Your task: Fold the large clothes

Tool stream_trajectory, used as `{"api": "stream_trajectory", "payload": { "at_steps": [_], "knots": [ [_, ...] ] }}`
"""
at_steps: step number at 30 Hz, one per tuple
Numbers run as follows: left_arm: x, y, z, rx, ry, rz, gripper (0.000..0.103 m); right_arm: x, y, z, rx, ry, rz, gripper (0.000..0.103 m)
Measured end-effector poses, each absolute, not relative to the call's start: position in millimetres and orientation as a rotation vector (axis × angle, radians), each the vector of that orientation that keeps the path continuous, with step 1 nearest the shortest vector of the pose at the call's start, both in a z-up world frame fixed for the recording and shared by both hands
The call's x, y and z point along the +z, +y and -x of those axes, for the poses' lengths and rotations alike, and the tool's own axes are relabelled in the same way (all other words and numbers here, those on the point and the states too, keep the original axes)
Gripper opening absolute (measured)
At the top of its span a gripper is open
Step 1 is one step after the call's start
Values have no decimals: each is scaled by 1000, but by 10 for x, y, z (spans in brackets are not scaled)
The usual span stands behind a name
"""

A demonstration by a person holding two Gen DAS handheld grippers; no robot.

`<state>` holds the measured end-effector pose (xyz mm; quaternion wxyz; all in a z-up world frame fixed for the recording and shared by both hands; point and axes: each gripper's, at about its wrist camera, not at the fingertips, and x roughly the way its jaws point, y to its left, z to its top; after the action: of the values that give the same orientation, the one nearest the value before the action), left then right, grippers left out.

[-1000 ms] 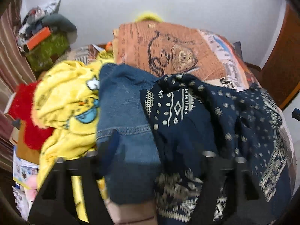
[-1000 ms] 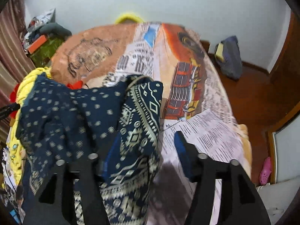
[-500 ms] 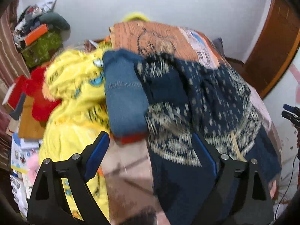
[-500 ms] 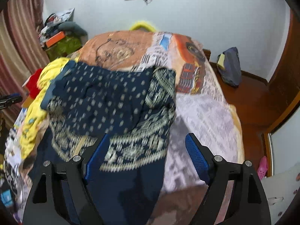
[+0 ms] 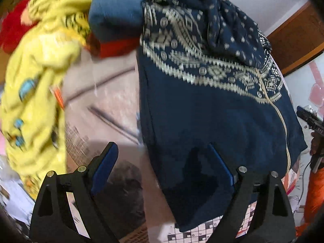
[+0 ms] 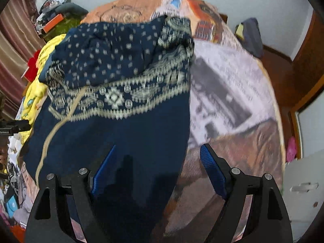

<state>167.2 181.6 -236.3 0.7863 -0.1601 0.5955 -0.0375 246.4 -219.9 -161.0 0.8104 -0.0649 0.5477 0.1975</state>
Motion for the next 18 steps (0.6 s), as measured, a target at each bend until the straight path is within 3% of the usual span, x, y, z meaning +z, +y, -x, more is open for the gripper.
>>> {"api": "stream_trajectory", "payload": {
  "at_steps": [7,13,15,16,18],
  "knots": [
    [-2608,1674,-1545,-141,1361,368,89,-1777,-2249,-2321,440,1210,92,80],
    [-2640,1638,-1473,-154,1324,458,89,-1832,-2317,-2266,457,1212,-16,78],
    [-2640,1604,-1461,-185,1306,478,84,-1831,-2297,-2245,479,1213,-37,64],
    [-2639,1587,-1462,-197,1297,477,73,-1824,-2283,-2242,486,1212,-41,59],
    [-2590,1536,-1467,-224,1271,467,60,-1796,-2227,-2231,511,1212,-34,36]
  ]
}}
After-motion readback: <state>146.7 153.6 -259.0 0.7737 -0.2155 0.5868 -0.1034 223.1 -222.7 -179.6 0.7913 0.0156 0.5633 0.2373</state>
